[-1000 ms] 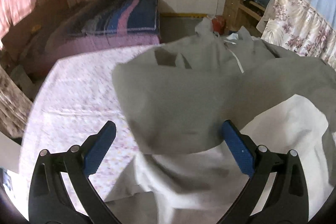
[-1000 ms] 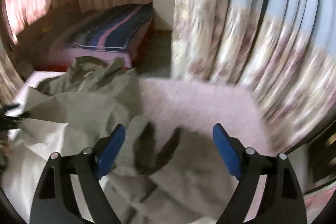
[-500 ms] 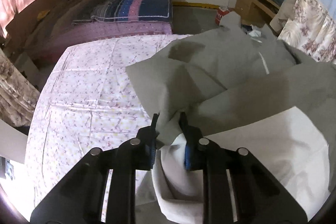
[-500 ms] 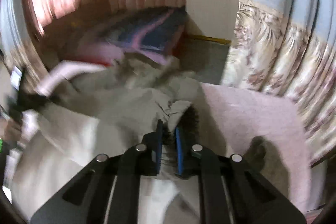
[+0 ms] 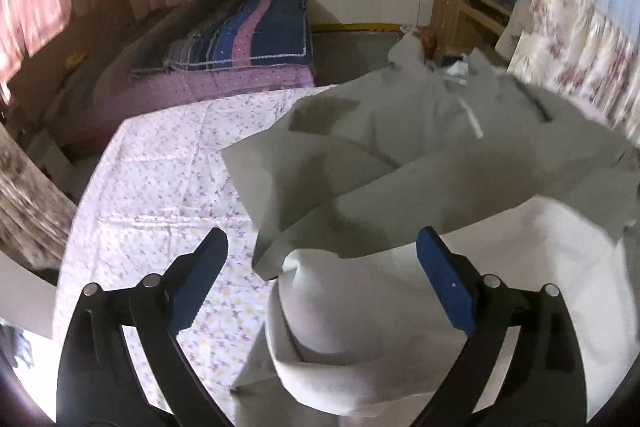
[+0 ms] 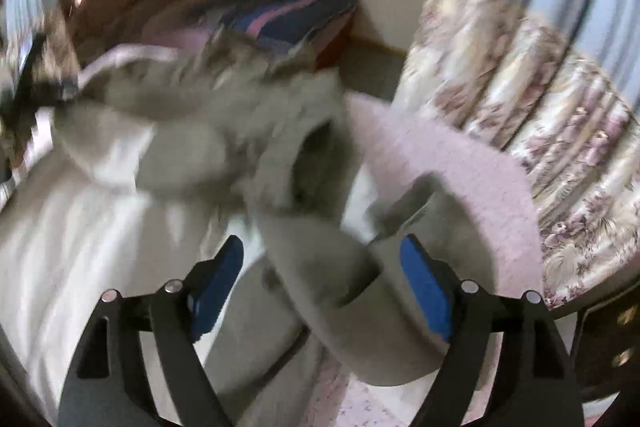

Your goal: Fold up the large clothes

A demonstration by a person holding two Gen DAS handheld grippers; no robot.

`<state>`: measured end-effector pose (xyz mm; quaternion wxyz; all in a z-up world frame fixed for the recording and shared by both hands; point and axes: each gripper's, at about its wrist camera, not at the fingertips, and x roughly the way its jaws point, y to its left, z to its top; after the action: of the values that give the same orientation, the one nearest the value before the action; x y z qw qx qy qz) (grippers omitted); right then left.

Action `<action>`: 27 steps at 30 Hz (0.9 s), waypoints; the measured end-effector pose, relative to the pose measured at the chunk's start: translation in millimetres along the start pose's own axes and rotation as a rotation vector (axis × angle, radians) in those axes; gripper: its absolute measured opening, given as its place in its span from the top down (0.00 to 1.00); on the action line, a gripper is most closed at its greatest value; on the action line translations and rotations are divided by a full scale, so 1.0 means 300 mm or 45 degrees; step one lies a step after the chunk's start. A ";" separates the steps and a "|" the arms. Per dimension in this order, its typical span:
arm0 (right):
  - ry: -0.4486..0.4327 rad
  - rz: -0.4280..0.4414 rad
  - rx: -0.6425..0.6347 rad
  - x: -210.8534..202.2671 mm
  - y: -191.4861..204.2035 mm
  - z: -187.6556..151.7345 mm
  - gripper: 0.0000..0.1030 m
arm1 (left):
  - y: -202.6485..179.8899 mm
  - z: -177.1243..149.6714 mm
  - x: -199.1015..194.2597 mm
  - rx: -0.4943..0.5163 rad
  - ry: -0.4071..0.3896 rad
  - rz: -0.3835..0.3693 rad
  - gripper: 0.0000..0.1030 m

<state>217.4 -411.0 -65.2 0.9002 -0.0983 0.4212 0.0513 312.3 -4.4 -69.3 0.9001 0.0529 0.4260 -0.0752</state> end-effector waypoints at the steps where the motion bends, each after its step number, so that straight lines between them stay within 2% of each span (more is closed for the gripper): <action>1: 0.020 -0.037 -0.041 0.049 0.022 -0.008 0.21 | 0.007 0.004 -0.007 -0.029 0.000 -0.017 0.08; 2: 0.023 -0.061 -0.061 0.078 0.032 -0.005 0.24 | 0.011 0.005 -0.012 -0.046 0.001 -0.029 0.08; 3: 0.032 -0.129 -0.095 0.123 0.036 -0.004 0.31 | 0.010 0.007 -0.018 -0.057 0.003 -0.040 0.08; 5: 0.042 -0.100 -0.071 0.159 0.005 0.007 0.77 | 0.000 0.007 -0.037 -0.047 0.002 -0.033 0.08; 8: -0.110 -0.133 0.226 0.103 -0.182 0.036 0.88 | -0.032 0.004 -0.073 0.031 -0.034 0.032 0.08; 10: -0.193 -0.138 0.471 0.057 -0.351 0.025 0.89 | -0.050 0.004 -0.091 0.079 -0.056 0.080 0.05; 12: -0.202 -0.156 0.650 0.052 -0.501 -0.011 0.89 | -0.054 0.009 -0.096 0.093 -0.062 0.092 0.03; 15: -0.089 -0.106 0.885 0.137 -0.697 -0.092 0.88 | -0.045 0.006 -0.071 0.082 -0.035 0.070 0.03; 16: -0.052 -0.170 0.907 0.160 -0.720 -0.107 0.90 | -0.039 0.004 -0.061 0.079 -0.026 0.067 0.03; 18: 0.073 -0.400 0.883 0.228 -0.780 -0.130 0.91 | -0.029 -0.003 -0.040 0.075 -0.006 0.054 0.03; 19: 0.102 -0.379 0.915 0.244 -0.804 -0.147 0.89 | -0.028 -0.005 -0.029 0.072 0.005 0.047 0.03; 20: 0.072 -0.309 0.955 0.231 -0.811 -0.159 0.88 | -0.029 -0.006 -0.023 0.075 0.012 0.043 0.03; 22: -0.025 -0.306 0.889 0.153 -0.763 -0.126 0.84 | -0.032 -0.008 -0.020 0.096 0.008 0.042 0.03; 24: -0.117 -0.282 0.741 0.070 -0.664 -0.033 0.54 | -0.030 -0.008 -0.017 0.109 0.003 0.045 0.03; 25: -0.135 -0.253 0.687 0.047 -0.616 0.013 0.34 | -0.025 -0.003 -0.012 0.106 0.007 0.047 0.03; 27: -0.137 -0.179 0.539 0.047 -0.489 0.119 0.33 | -0.019 0.007 -0.002 0.085 0.011 0.043 0.03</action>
<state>278.8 -546.1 -34.1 0.9232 0.0666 0.3661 -0.0960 312.6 -10.3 -67.9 0.8970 0.0904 0.4262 -0.0741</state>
